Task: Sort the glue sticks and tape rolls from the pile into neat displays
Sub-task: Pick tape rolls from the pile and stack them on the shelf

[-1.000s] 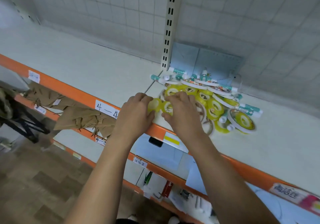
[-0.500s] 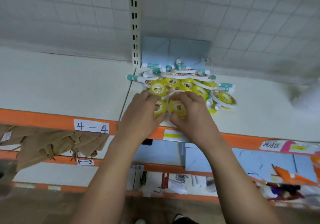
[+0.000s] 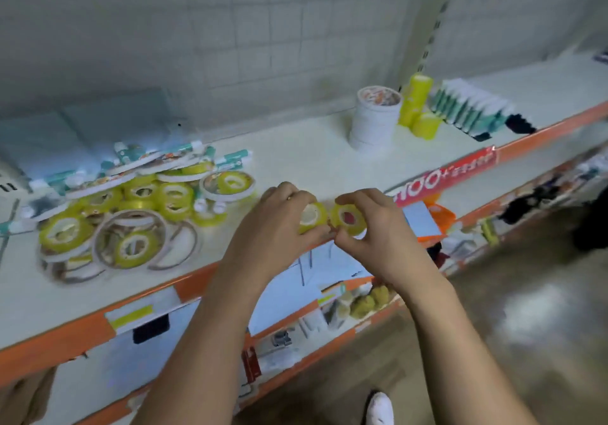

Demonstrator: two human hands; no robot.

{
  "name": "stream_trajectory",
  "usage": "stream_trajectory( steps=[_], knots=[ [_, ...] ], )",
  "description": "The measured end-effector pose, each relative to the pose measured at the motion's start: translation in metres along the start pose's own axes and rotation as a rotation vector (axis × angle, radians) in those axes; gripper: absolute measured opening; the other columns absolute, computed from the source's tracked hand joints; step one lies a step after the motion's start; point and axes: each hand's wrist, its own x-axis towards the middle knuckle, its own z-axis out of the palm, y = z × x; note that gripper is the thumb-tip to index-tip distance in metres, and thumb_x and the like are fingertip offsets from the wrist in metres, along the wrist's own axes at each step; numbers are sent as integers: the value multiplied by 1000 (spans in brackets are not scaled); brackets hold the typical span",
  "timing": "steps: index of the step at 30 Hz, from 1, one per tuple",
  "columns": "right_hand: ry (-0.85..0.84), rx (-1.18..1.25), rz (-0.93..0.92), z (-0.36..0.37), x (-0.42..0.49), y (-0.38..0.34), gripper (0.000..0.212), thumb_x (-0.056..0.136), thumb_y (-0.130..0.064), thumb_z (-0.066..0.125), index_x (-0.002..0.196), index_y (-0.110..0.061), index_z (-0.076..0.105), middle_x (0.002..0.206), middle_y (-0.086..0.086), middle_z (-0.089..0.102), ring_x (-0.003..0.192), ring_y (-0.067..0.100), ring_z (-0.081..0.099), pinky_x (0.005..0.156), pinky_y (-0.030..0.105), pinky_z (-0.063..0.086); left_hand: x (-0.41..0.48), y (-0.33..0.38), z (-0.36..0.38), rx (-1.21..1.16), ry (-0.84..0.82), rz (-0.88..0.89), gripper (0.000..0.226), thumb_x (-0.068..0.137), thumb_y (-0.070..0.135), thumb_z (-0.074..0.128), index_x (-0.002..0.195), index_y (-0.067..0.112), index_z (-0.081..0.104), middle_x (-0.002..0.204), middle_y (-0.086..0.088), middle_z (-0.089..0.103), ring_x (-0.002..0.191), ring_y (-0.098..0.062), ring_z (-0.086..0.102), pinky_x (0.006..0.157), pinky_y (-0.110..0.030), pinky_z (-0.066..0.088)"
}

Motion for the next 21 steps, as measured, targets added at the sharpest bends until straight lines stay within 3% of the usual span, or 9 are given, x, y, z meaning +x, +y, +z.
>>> stream_trajectory(
  steps=[6, 11, 16, 21],
  knots=[
    [93, -47, 56, -72, 13, 107, 40, 80, -24, 64, 119, -18, 61, 114, -2, 56, 108, 20, 50, 91, 29, 42, 78, 83, 61, -9, -41, 68, 44, 86, 47, 64, 124, 24, 59, 116, 4, 53, 109, -19, 44, 90, -32, 41],
    [120, -79, 53, -114, 30, 182, 40, 84, -25, 63, 123, -21, 59, 122, -4, 55, 114, 21, 48, 97, 28, 39, 132, 137, 106, -71, -38, 53, 43, 87, 40, 66, 127, 23, 58, 120, 5, 52, 111, -18, 44, 93, -37, 43],
    [80, -59, 39, -143, 54, 228, 41, 85, -23, 64, 125, -19, 59, 122, -1, 54, 115, 21, 49, 100, 34, 40, 167, 167, 133, -58, -16, 17, 44, 87, 37, 68, 128, 23, 58, 121, 5, 52, 110, -17, 43, 89, -27, 38],
    [49, -32, 19, -146, 83, 251, 42, 85, -25, 66, 126, -20, 58, 124, -3, 54, 114, 23, 49, 98, 34, 41, 194, 171, 141, -18, 13, -5, 45, 87, 35, 67, 130, 21, 57, 123, 3, 52, 113, -19, 42, 91, -29, 38]
  ],
)
